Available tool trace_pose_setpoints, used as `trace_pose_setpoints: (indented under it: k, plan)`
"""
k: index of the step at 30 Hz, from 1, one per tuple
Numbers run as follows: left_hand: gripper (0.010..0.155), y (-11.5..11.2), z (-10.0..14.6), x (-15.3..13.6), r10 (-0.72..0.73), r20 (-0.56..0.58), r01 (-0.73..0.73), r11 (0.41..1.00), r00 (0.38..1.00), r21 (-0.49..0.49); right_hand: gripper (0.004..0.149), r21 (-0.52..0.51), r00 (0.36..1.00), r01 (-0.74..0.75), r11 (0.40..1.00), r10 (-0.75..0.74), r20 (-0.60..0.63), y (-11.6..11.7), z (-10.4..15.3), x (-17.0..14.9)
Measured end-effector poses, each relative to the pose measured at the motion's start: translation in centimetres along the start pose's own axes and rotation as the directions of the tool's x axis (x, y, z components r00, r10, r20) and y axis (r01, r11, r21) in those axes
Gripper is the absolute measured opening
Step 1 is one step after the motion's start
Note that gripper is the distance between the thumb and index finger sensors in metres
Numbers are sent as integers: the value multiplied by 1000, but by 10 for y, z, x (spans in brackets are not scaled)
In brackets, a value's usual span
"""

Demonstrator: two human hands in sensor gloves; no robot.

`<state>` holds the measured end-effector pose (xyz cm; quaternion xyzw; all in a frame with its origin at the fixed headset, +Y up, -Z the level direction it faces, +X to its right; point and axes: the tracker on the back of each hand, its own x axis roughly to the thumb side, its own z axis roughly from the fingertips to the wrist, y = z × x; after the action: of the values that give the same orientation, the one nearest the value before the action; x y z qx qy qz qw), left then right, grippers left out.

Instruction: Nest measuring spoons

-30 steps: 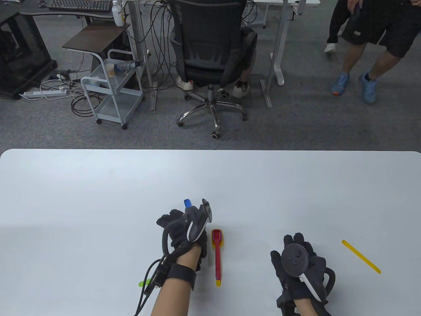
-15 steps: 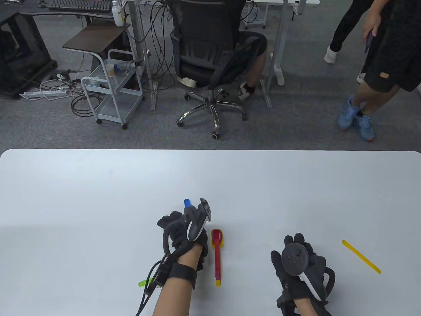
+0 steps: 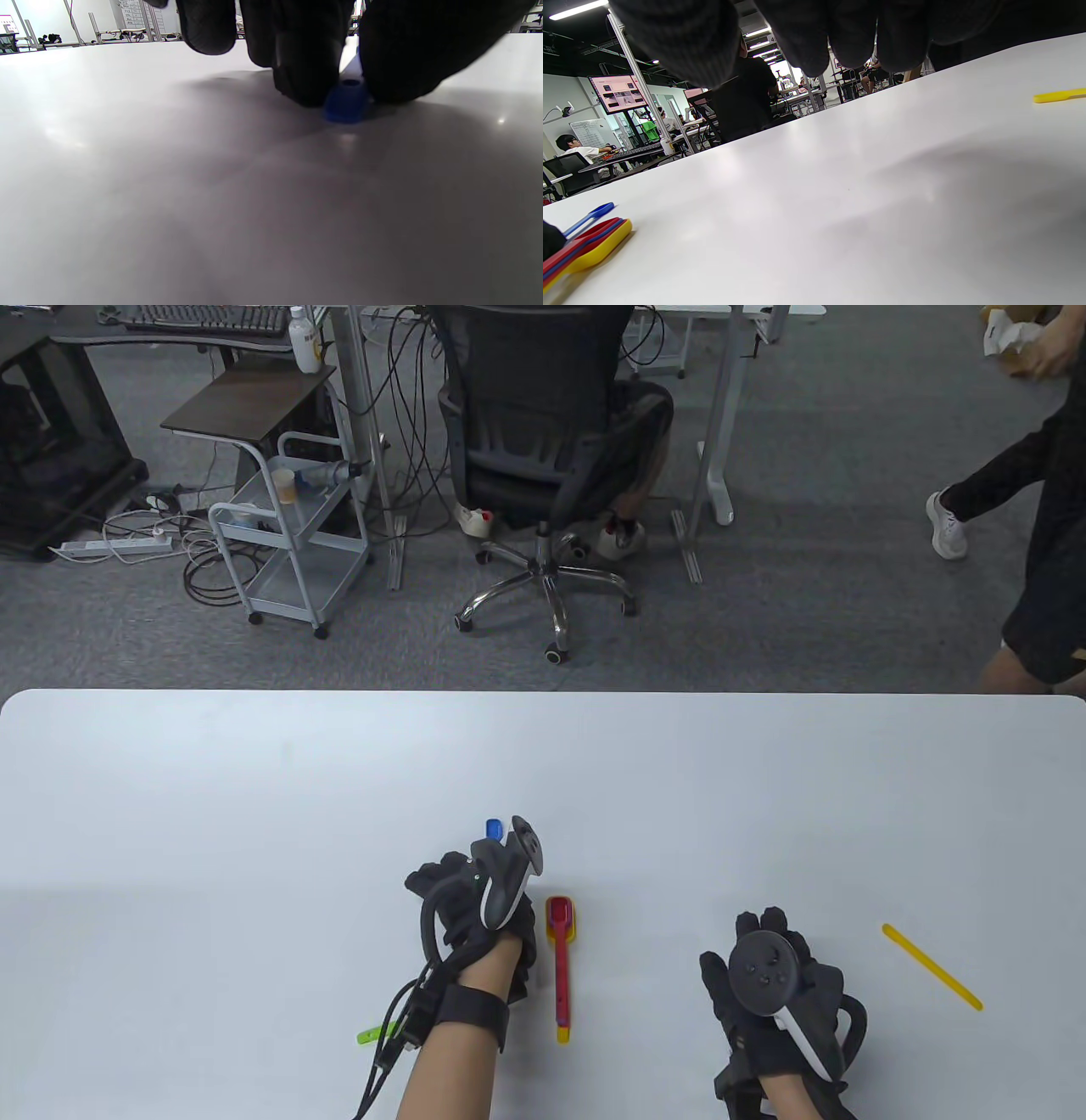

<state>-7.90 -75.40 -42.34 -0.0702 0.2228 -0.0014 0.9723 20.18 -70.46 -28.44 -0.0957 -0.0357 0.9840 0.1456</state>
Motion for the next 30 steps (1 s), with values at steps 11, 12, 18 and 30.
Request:
trace_pose_setpoints:
  k: [11, 12, 18, 30]
  plan:
    - [49, 1, 0, -2, -3, 9, 3, 1000, 1000, 13, 70, 1, 1000, 0, 1000, 0, 0, 0, 0, -1]
    - [49, 2, 0, -3, 0, 9, 0, 1000, 1000, 16, 70, 1, 1000, 0, 1000, 0, 0, -1, 0, -1]
    - [49, 6, 2, -5, 7, 11, -8, 1000, 1000, 26, 70, 2, 1000, -1, 1000, 1, 1, -1, 0, -1]
    - [49, 20, 25, -8, 39, 77, -41, 999, 996, 27, 70, -1, 1000, 0, 1000, 0, 4, -1, 0, 0]
